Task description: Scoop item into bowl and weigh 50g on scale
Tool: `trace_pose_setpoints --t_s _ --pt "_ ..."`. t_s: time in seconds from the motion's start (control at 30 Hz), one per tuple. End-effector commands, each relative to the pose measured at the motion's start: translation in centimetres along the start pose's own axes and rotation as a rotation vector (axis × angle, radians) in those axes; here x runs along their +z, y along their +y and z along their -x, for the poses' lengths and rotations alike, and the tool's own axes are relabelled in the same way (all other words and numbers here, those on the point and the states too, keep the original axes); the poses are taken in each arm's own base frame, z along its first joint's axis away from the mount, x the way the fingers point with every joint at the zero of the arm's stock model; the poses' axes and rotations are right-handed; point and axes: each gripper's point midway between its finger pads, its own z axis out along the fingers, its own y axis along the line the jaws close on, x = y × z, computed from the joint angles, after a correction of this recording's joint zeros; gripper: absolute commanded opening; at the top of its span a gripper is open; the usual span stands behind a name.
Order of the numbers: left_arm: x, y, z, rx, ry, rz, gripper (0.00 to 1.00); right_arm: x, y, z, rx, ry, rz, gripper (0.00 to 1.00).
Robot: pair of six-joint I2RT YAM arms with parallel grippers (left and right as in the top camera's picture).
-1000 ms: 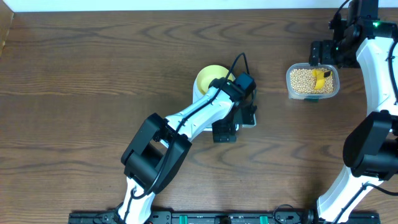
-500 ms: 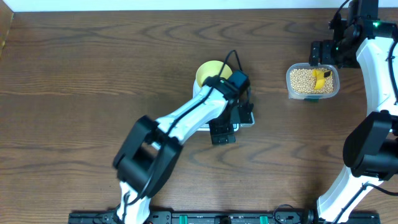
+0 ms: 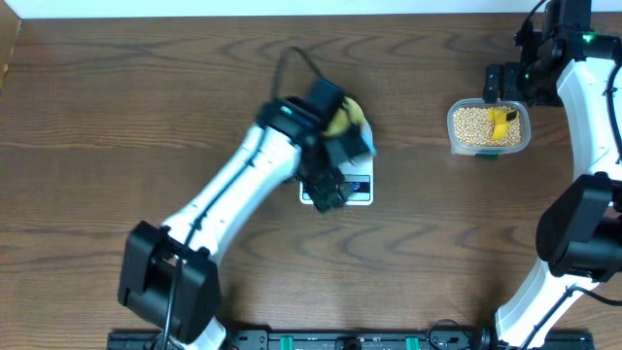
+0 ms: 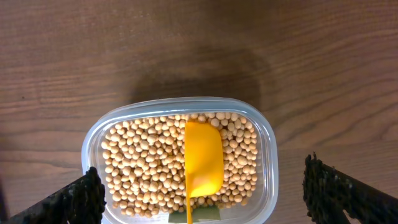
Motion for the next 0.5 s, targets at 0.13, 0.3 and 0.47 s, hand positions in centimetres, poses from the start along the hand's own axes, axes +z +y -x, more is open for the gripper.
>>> trace_pose_setpoints --t_s 0.13,0.3,0.47 --pt "-2.8 7.1 -1.5 -0.311 -0.179 -0.031 0.98 0.0 -0.3 0.3 0.003 -0.005 -0.004 0.99" --pt "-4.4 11.9 -3.6 -0.411 -0.246 0.039 0.98 0.0 -0.3 0.3 0.003 -0.004 -0.004 0.99" --pt "-5.5 15.0 -4.7 -0.458 -0.3 0.099 0.98 0.0 -0.3 0.3 0.003 -0.005 -0.004 0.99"
